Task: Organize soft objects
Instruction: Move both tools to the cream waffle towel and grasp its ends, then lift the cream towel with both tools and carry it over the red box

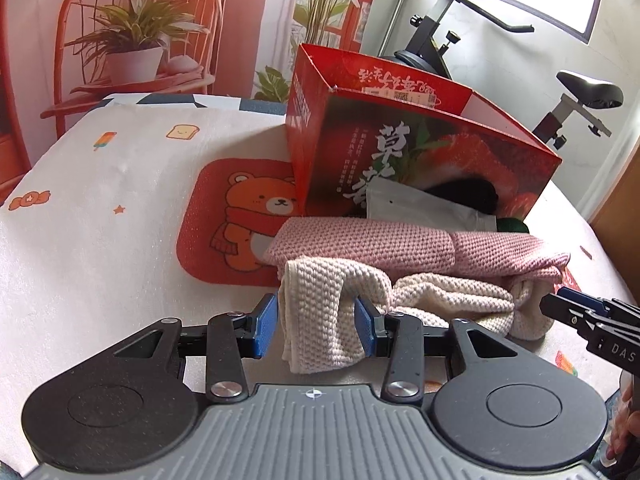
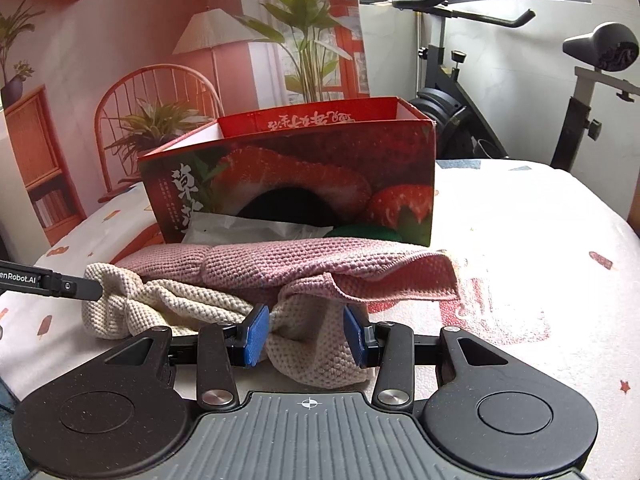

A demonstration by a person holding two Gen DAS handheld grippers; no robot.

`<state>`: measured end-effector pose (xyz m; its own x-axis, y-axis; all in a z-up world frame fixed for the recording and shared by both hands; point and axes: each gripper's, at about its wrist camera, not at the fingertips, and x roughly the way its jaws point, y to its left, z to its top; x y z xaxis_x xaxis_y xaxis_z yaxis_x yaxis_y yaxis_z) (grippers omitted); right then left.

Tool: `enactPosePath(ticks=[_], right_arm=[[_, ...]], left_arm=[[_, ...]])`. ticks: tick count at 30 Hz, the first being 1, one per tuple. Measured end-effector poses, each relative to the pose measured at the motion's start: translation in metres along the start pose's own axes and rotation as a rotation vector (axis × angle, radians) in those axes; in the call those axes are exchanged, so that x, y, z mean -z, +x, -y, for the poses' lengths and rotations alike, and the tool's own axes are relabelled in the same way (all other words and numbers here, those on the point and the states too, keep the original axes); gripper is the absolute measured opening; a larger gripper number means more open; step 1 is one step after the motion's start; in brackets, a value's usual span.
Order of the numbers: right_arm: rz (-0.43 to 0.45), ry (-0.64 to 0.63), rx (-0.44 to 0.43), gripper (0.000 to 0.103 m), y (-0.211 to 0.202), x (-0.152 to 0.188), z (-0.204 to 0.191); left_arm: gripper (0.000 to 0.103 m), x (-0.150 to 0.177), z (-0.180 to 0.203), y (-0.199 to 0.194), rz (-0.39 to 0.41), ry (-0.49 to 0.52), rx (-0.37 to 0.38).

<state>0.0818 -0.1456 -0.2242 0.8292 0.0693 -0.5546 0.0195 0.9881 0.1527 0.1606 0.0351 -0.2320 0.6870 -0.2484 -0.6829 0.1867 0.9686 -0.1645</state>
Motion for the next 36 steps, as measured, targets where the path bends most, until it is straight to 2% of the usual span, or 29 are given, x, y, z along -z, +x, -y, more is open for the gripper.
enactPosePath(ticks=[8, 18, 24, 27, 29, 31, 34, 36], right_arm=[[-0.014, 0.03, 0.05, 0.039, 0.016, 0.01, 0.015], [-0.042, 0.074, 0.026, 0.039, 0.027, 0.021, 0.024], [-0.037, 0.084, 0.017, 0.039, 0.028, 0.021, 0.026], [-0.035, 0.088, 0.01, 0.04, 0.027, 0.022, 0.026], [-0.034, 0.092, 0.001, 0.037, 0.027, 0.022, 0.027], [-0.034, 0.088, -0.007, 0.034, 0.027, 0.022, 0.026], [-0.034, 0.079, -0.024, 0.022, 0.026, 0.022, 0.024], [-0.033, 0.067, -0.033, 0.019, 0.026, 0.022, 0.022]], left_arm=[[0.044, 0.01, -0.003, 0.008, -0.011, -0.02, 0.035], [0.041, 0.017, -0.002, 0.016, -0.026, -0.033, 0.053], [0.033, 0.02, -0.004, 0.021, -0.033, -0.047, 0.06], [0.024, 0.02, -0.004, 0.021, -0.035, -0.046, 0.057], [0.017, 0.021, -0.004, 0.021, -0.035, -0.046, 0.067], [0.015, 0.021, -0.003, 0.02, -0.034, -0.038, 0.067], [0.013, 0.021, -0.002, 0.019, -0.033, -0.033, 0.067], [0.013, 0.021, -0.001, 0.019, -0.03, -0.03, 0.066]])
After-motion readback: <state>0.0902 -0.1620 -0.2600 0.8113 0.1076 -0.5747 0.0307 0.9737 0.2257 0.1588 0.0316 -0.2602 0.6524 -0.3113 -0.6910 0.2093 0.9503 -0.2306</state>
